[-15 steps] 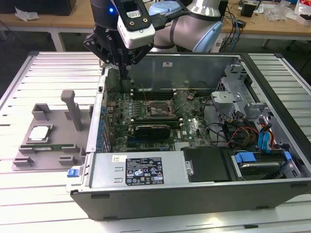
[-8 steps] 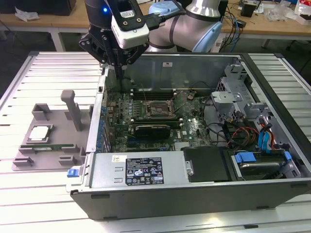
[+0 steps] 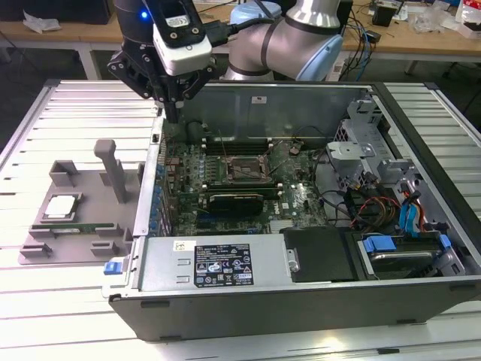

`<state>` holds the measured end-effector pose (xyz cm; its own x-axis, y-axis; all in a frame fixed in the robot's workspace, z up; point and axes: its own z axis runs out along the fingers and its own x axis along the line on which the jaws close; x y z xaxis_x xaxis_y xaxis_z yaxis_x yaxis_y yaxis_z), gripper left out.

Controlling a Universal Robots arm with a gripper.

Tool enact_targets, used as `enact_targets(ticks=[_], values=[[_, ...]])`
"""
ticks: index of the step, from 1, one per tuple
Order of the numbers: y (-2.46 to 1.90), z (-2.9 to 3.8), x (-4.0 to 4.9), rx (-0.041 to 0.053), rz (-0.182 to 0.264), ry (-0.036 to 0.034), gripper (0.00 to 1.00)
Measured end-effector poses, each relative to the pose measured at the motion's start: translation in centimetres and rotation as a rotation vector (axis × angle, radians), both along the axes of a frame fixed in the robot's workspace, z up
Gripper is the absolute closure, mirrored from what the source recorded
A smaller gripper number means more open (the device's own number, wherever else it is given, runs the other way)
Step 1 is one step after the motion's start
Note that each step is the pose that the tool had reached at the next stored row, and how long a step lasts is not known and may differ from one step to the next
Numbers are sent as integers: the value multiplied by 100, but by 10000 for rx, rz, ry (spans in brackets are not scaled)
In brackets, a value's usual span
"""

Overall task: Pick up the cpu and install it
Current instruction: 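Reach for the cpu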

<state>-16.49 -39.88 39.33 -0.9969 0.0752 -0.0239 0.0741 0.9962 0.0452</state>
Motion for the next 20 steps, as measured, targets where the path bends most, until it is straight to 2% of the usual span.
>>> enact_targets(ticks=[6,12,20], values=[[1,0,-127,0,-1,-3,89],[2,0,-212,0,0,-5,89],[7,0,-458,1,0,-11,89]])
